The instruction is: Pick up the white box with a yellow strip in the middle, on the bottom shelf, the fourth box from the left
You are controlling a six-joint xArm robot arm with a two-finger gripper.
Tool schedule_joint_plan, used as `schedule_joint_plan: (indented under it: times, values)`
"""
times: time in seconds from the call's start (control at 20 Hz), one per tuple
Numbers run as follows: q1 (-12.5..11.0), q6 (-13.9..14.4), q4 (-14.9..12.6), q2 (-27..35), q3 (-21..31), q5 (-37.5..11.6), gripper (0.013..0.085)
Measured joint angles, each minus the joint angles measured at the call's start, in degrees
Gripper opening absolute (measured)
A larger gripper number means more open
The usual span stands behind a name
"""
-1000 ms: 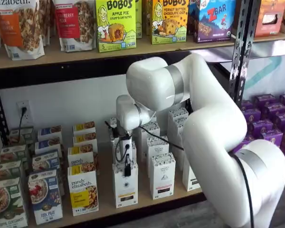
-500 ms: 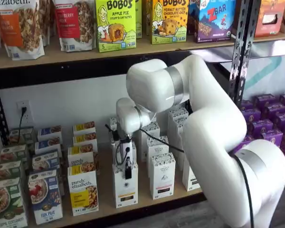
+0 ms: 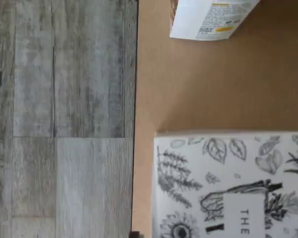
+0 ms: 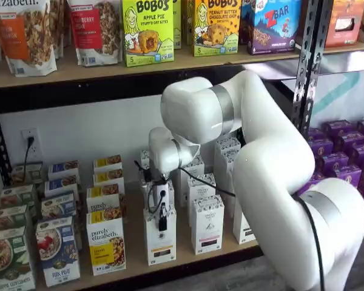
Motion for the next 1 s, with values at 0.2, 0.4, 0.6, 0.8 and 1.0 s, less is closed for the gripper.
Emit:
schedule_joint_plan:
  times: [0.2,0.4,0.6,0.8,1.0]
  values:
    - [0.18,0.27,-0.11,0.06,-0.11,-0.01,0.065]
    - [0.4,0.44,-0.03,0.03,-0.14,0.18,0.057]
    - [0.62,0.66,-0.04,-0.15,0.23,-0.16,0.049]
    - [0.81,1.03,-0.29,-0.39,0.77,-0.97,0.049]
    - [1.03,1.12,-0.16,-0.77,1.41,-1.38,0.049]
